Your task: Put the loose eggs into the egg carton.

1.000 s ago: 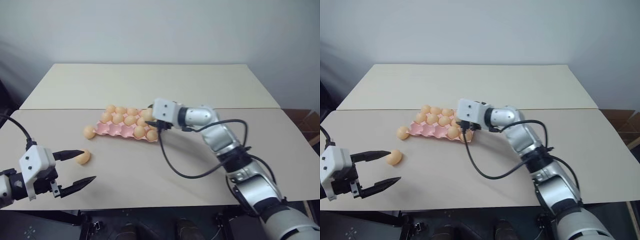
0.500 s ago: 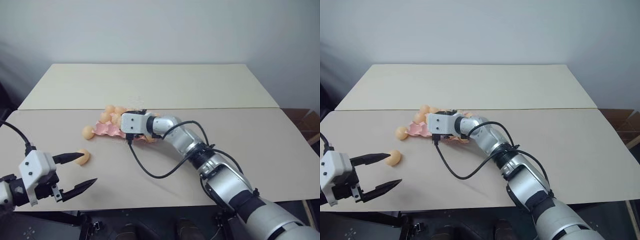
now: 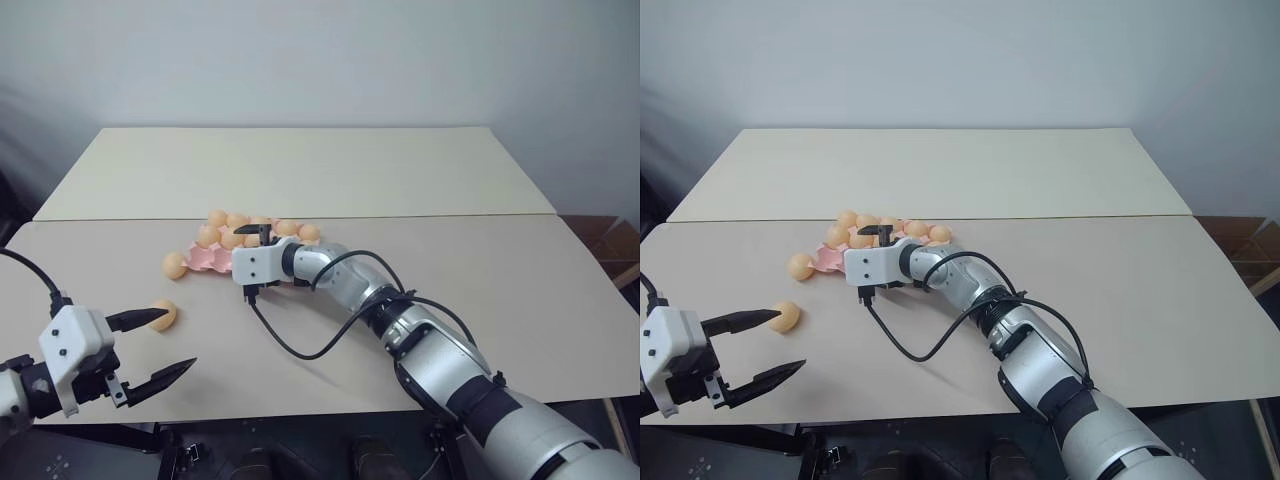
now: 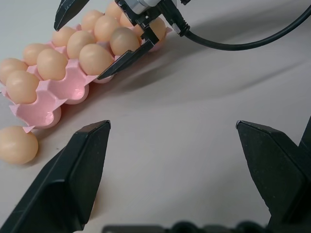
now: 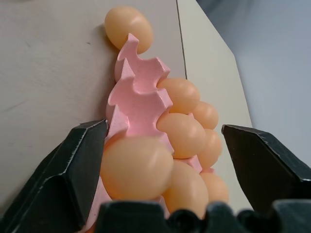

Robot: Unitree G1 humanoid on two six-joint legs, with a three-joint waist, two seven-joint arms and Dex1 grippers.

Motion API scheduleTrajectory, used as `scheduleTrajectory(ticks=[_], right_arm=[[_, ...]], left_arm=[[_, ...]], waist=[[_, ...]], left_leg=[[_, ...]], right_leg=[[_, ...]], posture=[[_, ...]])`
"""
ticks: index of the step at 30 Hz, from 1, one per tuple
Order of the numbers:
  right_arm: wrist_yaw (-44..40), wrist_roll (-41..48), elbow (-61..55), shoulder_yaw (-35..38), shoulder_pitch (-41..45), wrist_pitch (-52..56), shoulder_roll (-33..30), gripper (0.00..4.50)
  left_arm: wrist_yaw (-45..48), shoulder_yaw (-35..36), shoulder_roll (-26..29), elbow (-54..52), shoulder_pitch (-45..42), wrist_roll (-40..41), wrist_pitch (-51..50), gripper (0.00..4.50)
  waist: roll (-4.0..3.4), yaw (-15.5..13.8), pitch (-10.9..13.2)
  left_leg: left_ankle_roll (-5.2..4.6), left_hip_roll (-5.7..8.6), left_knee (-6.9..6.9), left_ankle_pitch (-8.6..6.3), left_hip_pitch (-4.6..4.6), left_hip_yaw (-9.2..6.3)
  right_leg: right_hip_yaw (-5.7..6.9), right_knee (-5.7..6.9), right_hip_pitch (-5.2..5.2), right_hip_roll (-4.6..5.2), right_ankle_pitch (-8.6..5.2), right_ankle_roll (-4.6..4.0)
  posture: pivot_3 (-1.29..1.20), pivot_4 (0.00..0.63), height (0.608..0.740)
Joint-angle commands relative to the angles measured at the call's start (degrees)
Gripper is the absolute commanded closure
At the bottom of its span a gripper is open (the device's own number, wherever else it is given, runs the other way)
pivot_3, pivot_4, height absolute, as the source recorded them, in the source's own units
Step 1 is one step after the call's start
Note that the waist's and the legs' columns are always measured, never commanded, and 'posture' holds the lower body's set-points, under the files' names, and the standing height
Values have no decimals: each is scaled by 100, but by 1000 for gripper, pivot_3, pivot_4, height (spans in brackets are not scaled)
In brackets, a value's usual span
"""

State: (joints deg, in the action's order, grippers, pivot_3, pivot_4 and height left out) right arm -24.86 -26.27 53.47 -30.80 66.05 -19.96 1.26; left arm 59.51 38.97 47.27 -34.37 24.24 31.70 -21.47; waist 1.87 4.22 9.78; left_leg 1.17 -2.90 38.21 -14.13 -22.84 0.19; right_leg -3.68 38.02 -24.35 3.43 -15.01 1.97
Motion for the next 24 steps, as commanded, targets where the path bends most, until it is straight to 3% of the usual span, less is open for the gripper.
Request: scheduleTrajectory(ticks=[1,4,8,15,20,24], right_arm=[[-39,101,-300,161,76,-174,-43,48],[-337,381,-701,339,-43,-75,-125,48],[-1355,1088,-2307,688,-626,635,-567,48],[-3506,2703,-5375,1279,-1978,2612,-2269,48],[-4271,3731,-6441,1812,-2705,3547,-3334,48],[-4463,4131,-6914,2078,-3200,3754,-3841,48]], left_arm=[[-28,153,31,-143,-24,81,45,0],[-9,150,54,-100,-56,78,55,0],[26,241,58,-61,-31,65,60,0],[-54,390,-118,14,187,-60,146,0],[-244,314,-187,134,231,-321,153,0],[-439,285,-303,136,270,-461,156,0]], waist=[[0,-2,0],[0,-5,0],[1,-21,0],[2,-113,-1],[2,-113,-1],[4,-126,-1]], left_leg=[[0,0,0,0,0,0],[0,0,0,0,0,0],[0,-1,-1,0,-2,-3],[0,-1,-1,0,-1,-5],[-1,-1,-2,0,12,-2],[-2,0,-2,-1,11,-1]], right_leg=[[0,0,0,0,0,0],[0,0,0,0,0,0],[2,-3,2,1,0,0],[8,-9,10,4,0,0],[3,-7,14,-4,-2,-2],[2,-15,18,-3,-2,-2]], posture=[[0,150,740],[0,150,740],[0,150,740],[0,150,740],[0,150,740],[0,150,740]])
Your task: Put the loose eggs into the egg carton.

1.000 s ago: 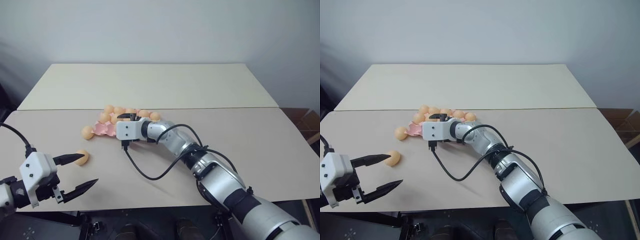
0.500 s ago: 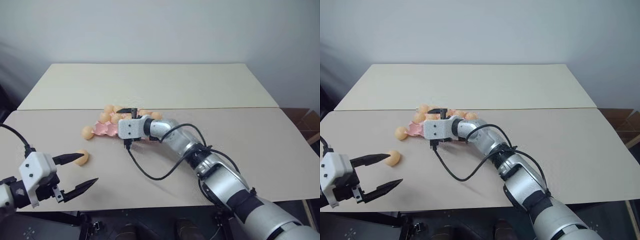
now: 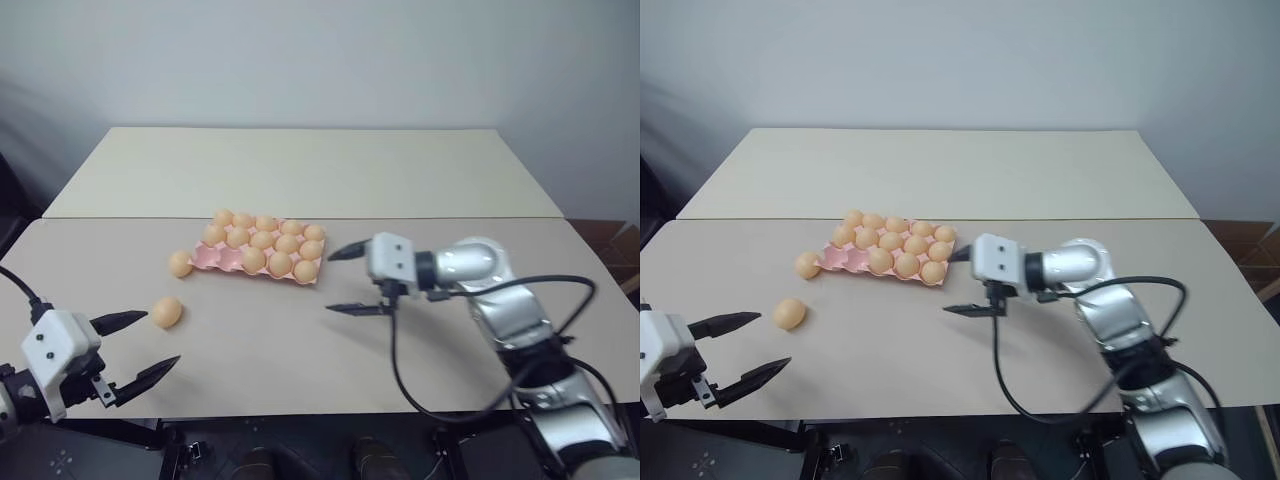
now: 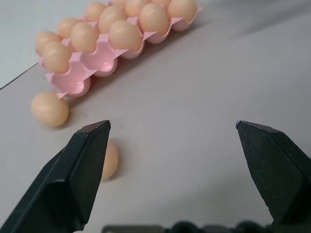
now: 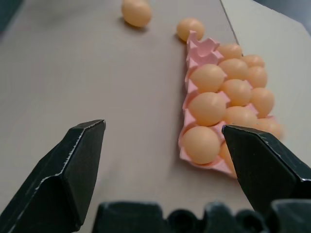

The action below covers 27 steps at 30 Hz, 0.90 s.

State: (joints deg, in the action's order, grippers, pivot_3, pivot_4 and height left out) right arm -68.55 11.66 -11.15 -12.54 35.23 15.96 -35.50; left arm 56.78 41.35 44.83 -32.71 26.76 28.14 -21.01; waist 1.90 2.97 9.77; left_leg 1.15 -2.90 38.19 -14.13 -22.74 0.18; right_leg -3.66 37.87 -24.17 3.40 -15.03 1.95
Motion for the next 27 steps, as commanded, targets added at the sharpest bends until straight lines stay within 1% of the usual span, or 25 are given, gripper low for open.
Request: scheduleTrajectory(ticks=[1,3,7,12,17,20,22,27], right_arm=[[-44,336,-527,254,-188,218,-231,48],[35,306,-625,233,-285,240,-301,48],[204,190,-707,164,-339,242,-321,48],[513,20,-750,42,-350,282,-239,48],[699,-72,-814,-31,-394,310,-217,48],[825,-79,-817,-2,-440,390,-192,48],[910,-125,-809,16,-469,401,-217,48],[1064,-231,-856,28,-563,391,-278,48]], left_arm=[[-222,31,-72,-30,16,-164,109,0],[-295,8,-69,-24,0,-248,98,0],[-532,-23,51,16,-184,-243,-240,0],[-1416,-533,265,261,-1058,-496,-1073,0],[-2162,-1349,175,966,-2163,-808,-1612,0],[-2148,-1594,68,1263,-2542,-672,-1765,0],[-2214,-1795,44,1451,-2739,-761,-1846,0],[-2170,-2149,26,1800,-2952,-849,-1832,0]], waist=[[1,1,0],[1,1,0],[2,-25,-1],[4,-77,-2],[5,-79,-2],[5,-49,-2],[6,-45,-2],[6,-53,-2]], left_leg=[[0,0,0,0,1,1],[0,0,0,0,3,1],[0,1,0,0,3,1],[0,3,1,1,2,-3],[0,4,1,1,-1,-5],[0,5,1,1,-3,-4],[0,4,1,1,-7,-4],[0,5,1,1,-6,-5]], right_leg=[[0,0,1,0,0,0],[-1,4,0,-1,0,0],[-2,3,1,-2,0,0],[2,3,3,0,0,1],[2,4,0,-1,0,1],[0,5,-2,1,1,1],[-1,6,-7,0,1,1],[0,9,-6,0,1,1]], posture=[[0,150,740],[0,150,740],[0,150,740],[0,150,740],[0,150,740],[0,150,740],[0,150,740],[0,150,740]])
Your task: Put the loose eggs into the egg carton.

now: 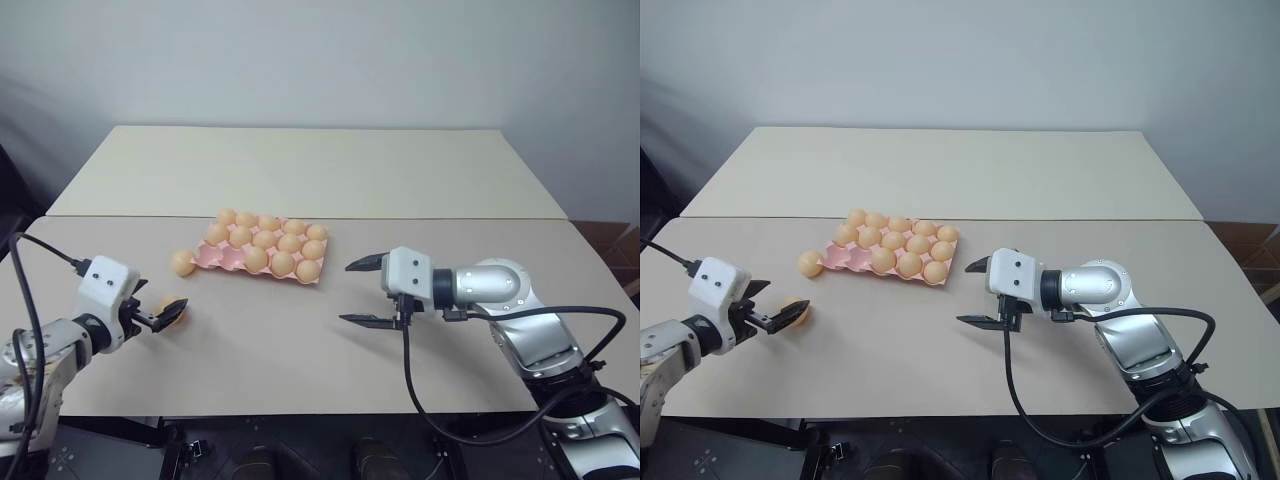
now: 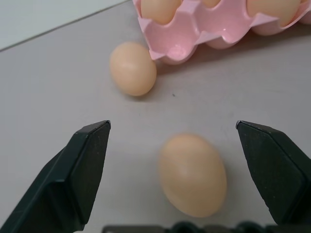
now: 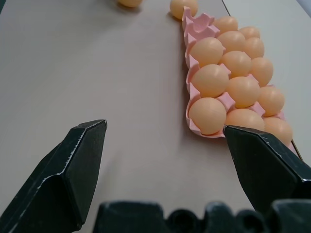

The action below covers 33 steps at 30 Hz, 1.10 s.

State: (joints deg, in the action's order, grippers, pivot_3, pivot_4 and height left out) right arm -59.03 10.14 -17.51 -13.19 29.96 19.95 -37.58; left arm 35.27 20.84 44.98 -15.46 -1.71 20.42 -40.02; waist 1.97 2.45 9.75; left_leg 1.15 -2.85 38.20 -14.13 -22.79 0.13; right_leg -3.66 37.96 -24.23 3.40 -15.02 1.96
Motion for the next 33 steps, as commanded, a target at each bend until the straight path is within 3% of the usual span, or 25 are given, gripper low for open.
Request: scheduleTrajectory(ticks=[1,11,14,20,21,25,33], right_arm=[[173,-134,-228,79,-65,-48,-66,48],[411,-422,-265,41,-221,-47,-40,48],[444,-508,-218,31,-217,-84,-35,0],[523,-630,-135,-19,-160,-126,41,0],[533,-648,-127,-20,-155,-129,54,0],[551,-689,-74,-14,-136,-137,95,0],[626,-761,2,70,-1,-193,121,0]], left_arm=[[-88,-140,-27,165,-174,-103,57,0],[113,-482,4,317,-266,-5,-103,0],[61,-427,28,240,-230,35,-309,597],[-31,-516,111,286,-206,-95,-487,2489],[-18,-542,128,281,-193,-105,-507,2639],[-56,-593,106,282,-145,-178,-384,2639],[735,-502,-309,-407,-122,242,1300,2639]], waist=[[0,-5,0],[0,-9,0],[0,-12,0],[1,-7,-1],[1,-3,-1],[1,1,-1],[1,-44,-1]], left_leg=[[0,0,0,0,0,0],[0,1,1,0,-2,0],[0,1,1,0,-1,0],[0,1,1,0,0,0],[0,1,1,0,2,0],[0,1,1,0,3,1],[1,0,2,1,-4,1]], right_leg=[[0,-1,0,0,0,0],[0,1,-1,0,0,0],[1,1,0,1,0,0],[0,1,0,1,0,0],[0,2,1,0,0,0],[-1,3,1,0,0,0],[1,1,-1,2,0,0]], posture=[[0,150,740],[0,150,740],[0,150,740],[0,150,740],[0,150,740],[0,150,740],[0,150,740]])
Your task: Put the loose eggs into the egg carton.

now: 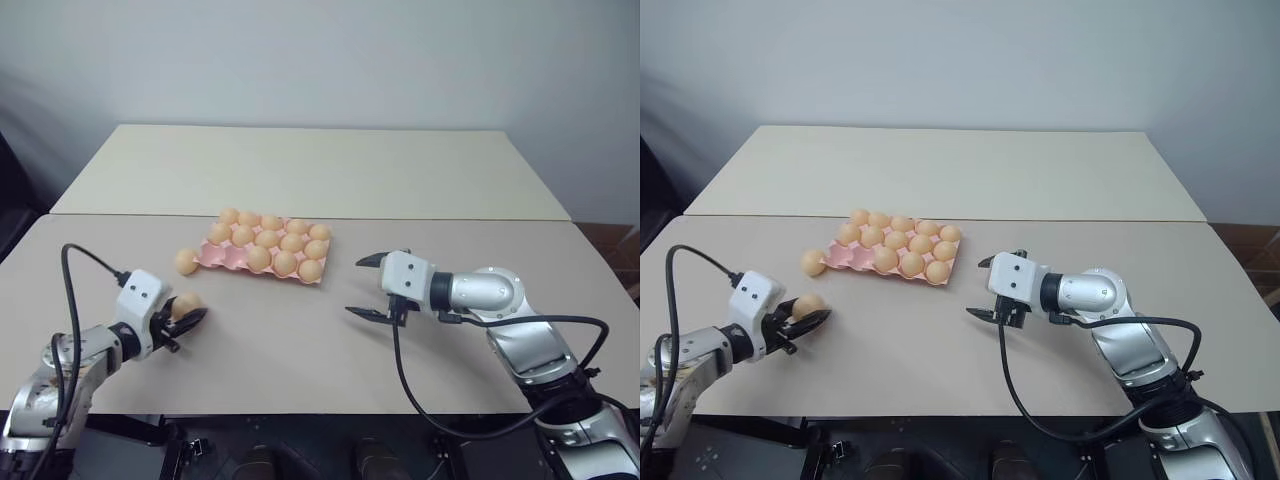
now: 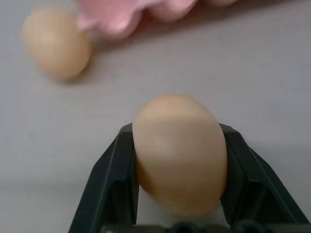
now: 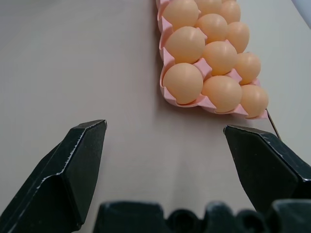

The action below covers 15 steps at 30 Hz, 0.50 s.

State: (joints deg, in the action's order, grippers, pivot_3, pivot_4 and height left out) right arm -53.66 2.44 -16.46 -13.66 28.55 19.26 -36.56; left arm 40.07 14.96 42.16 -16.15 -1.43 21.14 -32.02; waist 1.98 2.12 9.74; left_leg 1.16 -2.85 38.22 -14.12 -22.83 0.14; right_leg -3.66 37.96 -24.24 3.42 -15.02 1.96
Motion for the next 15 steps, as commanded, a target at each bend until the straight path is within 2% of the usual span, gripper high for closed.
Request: scheduleTrajectory(ticks=[1,7,11,15], right_arm=[[117,6,-111,129,160,-110,34,0],[338,35,-327,211,115,72,102,0],[462,19,-524,264,-80,206,69,0],[542,-3,-693,321,-229,333,-3,0]], left_arm=[[285,-14,-76,-311,-303,189,572,2639],[96,-659,-368,390,-1303,-293,1000,2639],[-348,-829,-768,1087,-1966,-701,1476,2639],[-363,-1012,-936,1670,-2353,-920,1750,2639]], waist=[[0,-22,0],[0,-101,-1],[2,-129,-1],[2,-110,-1]], left_leg=[[0,0,0,0,2,0],[0,3,5,0,2,0],[-1,3,9,0,-3,0],[-1,4,10,0,-4,-1]], right_leg=[[0,0,2,0,0,0],[1,0,6,-2,0,0],[1,0,3,-2,0,1],[1,0,3,-1,1,2]], posture=[[0,150,740],[0,150,740],[0,150,740],[0,150,740]])
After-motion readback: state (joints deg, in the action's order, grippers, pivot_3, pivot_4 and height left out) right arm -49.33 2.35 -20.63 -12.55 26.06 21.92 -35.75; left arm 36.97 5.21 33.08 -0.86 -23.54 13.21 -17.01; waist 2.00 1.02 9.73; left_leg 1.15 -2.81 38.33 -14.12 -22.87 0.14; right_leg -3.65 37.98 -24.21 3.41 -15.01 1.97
